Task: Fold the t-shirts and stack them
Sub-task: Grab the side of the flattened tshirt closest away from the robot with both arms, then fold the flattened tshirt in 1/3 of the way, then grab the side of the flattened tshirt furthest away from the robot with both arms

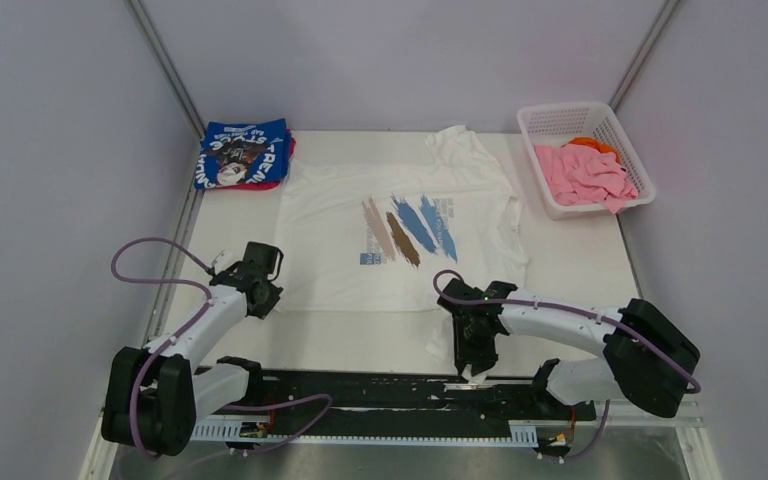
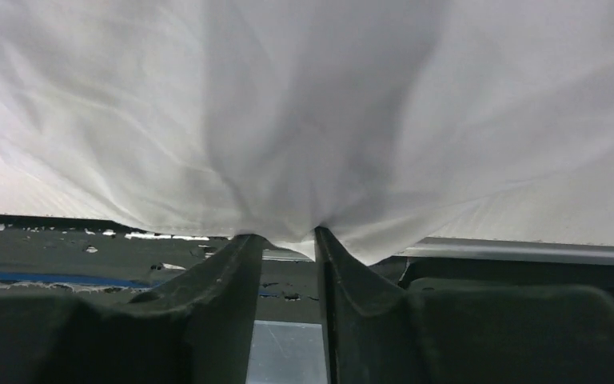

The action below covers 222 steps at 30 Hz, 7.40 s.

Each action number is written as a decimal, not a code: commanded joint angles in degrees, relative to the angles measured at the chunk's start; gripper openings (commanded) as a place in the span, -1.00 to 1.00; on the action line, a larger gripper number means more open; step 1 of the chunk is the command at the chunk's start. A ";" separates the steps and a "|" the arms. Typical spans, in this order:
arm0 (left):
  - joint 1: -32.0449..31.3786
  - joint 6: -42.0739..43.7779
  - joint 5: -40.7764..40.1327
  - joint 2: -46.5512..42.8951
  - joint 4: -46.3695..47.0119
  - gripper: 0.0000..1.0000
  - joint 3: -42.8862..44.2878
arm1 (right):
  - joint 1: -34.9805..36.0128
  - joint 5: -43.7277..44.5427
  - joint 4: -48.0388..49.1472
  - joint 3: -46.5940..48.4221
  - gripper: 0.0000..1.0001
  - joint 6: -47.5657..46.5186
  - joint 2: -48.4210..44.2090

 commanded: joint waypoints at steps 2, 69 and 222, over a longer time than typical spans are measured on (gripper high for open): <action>-0.03 -0.50 -2.78 -2.13 -3.87 -1.00 0.49 | 0.45 3.28 5.21 -2.22 -0.56 4.90 3.49; 4.08 -1.49 -5.89 20.67 0.41 -1.00 25.89 | -35.47 8.34 17.32 41.28 -1.00 -39.87 18.51; 5.18 26.99 13.15 55.19 3.60 -0.47 58.44 | -45.47 8.83 31.36 -1.34 1.00 -19.07 -19.53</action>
